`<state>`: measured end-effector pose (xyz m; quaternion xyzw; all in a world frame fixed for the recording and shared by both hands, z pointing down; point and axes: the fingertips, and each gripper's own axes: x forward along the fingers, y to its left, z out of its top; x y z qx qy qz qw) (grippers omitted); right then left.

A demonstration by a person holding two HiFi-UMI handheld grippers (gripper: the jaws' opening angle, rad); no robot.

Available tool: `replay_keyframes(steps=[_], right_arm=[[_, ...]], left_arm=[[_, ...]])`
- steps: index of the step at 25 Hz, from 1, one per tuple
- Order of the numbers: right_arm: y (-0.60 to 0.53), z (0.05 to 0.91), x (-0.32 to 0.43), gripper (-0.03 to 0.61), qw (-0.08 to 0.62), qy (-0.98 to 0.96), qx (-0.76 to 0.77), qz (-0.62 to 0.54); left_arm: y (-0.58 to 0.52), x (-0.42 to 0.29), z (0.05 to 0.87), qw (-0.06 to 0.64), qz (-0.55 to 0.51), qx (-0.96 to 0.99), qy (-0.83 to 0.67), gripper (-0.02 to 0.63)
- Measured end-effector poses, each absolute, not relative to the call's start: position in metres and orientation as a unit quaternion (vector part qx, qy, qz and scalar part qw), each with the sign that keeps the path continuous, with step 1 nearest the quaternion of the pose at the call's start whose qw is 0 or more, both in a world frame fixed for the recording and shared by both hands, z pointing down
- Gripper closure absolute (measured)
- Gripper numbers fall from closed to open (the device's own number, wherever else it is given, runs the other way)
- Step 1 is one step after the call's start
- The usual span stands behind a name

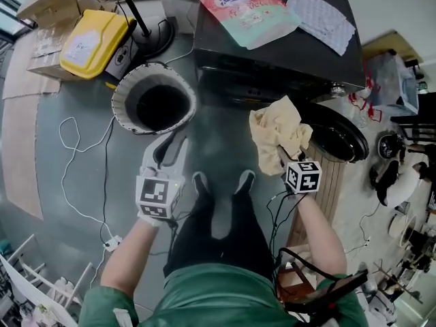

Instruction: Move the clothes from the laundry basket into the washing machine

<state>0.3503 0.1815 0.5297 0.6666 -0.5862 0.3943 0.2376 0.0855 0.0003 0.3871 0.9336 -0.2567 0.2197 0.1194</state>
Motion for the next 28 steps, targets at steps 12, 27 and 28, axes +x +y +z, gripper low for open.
replay_keyframes(steps=[12,27,28], right_arm=[[0.147,0.635,0.373,0.43,0.271,-0.649,0.585,0.404],[0.104,0.751,0.397,0.426,0.284,-0.663,0.532,0.443],[0.098,0.759,0.396,0.426,0.284,-0.664,0.535,0.438]], left_arm=[[0.014,0.122,0.454,0.134,0.231,0.911,-0.315,0.506],[0.05,0.152,0.571,0.174,0.243,0.891,-0.342,0.506],[0.049,0.147,0.579,0.18,0.244,0.889,-0.344,0.507]])
